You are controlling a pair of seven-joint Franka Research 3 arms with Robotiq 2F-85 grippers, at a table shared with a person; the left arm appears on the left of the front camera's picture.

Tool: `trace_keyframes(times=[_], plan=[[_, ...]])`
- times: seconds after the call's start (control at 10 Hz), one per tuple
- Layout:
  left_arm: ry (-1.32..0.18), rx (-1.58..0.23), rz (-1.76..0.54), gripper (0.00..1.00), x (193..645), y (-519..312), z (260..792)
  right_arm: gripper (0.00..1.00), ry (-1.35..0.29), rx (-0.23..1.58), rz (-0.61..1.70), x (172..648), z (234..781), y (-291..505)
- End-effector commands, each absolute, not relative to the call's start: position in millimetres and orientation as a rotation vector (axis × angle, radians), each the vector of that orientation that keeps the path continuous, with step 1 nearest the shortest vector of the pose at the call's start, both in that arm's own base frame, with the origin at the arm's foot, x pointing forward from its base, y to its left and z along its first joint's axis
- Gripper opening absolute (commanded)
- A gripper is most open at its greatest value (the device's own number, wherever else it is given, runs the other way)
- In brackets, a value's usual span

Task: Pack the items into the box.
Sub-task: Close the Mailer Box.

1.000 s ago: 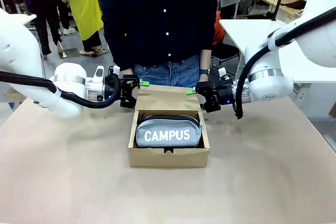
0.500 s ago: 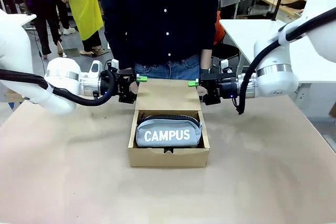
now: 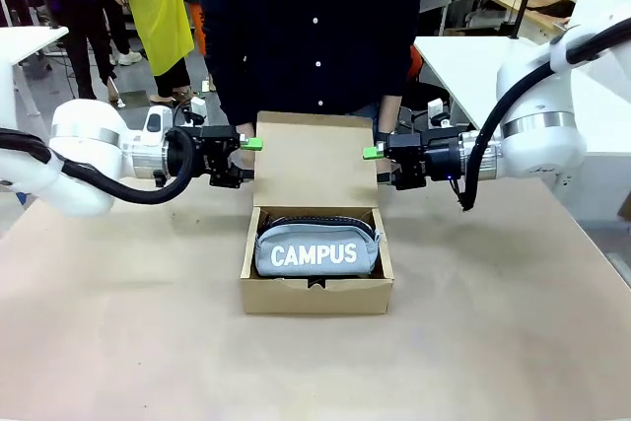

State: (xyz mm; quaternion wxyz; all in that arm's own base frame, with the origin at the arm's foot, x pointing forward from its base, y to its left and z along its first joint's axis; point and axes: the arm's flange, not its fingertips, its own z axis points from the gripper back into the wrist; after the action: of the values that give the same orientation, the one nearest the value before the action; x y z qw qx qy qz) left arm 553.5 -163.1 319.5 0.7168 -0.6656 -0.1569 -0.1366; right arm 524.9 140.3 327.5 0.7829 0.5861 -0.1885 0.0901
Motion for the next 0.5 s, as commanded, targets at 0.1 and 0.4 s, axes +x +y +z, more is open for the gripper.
trace_keyframes(times=[0.1, 0.4], plan=[[-0.437, -1.472, -0.374, 1.00, 525, -161, 327, 1.00, -0.490, 1.265, 0.246, 499, 335, 145], [-0.471, -1.434, -0.358, 1.00, 521, -168, 326, 1.00, -0.596, 1.180, 0.248, 484, 338, 151]])
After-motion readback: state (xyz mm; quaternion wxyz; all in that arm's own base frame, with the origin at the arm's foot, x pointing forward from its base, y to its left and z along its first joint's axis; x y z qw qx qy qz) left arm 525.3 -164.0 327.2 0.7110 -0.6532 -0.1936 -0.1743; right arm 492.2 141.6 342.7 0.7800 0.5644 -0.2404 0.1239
